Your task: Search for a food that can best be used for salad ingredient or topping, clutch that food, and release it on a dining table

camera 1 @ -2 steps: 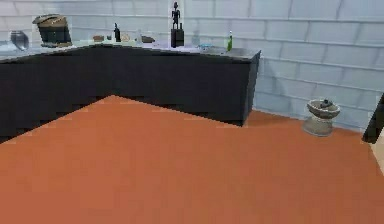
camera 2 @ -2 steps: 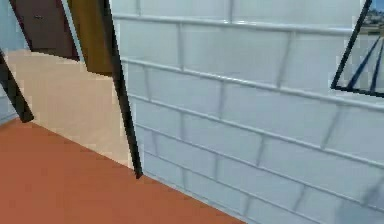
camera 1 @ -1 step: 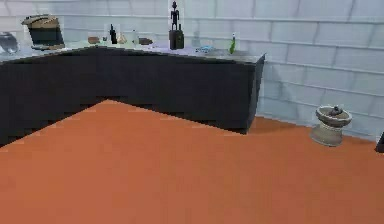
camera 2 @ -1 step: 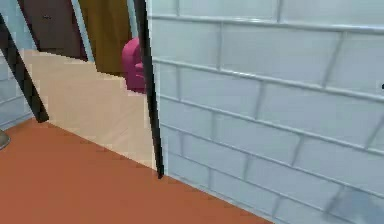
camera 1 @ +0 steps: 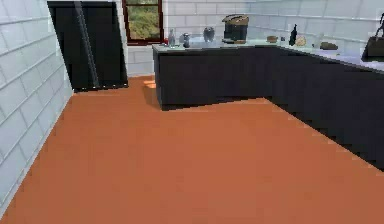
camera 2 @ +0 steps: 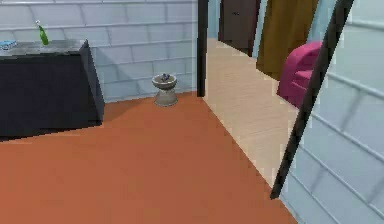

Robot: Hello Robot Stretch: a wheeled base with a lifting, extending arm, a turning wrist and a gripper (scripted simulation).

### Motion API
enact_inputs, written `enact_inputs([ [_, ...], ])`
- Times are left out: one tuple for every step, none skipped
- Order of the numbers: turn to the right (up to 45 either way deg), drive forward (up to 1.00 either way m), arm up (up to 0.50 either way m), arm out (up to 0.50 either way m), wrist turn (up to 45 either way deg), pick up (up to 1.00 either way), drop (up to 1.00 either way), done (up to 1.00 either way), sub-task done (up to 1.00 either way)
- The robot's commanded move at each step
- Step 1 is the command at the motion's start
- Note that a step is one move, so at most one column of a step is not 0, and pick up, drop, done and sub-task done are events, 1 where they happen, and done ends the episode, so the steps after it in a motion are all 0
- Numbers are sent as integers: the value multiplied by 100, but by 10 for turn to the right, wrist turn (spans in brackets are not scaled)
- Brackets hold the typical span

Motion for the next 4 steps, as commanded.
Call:
enact_inputs([
  [-90,0,0,0,0,0,0,0,0],
  [0,100,0,0,0,0,0,0,0],
  [0,100,0,0,0,0,0,0,0],
  [-90,0,0,0,0,0,0,0,0],
])
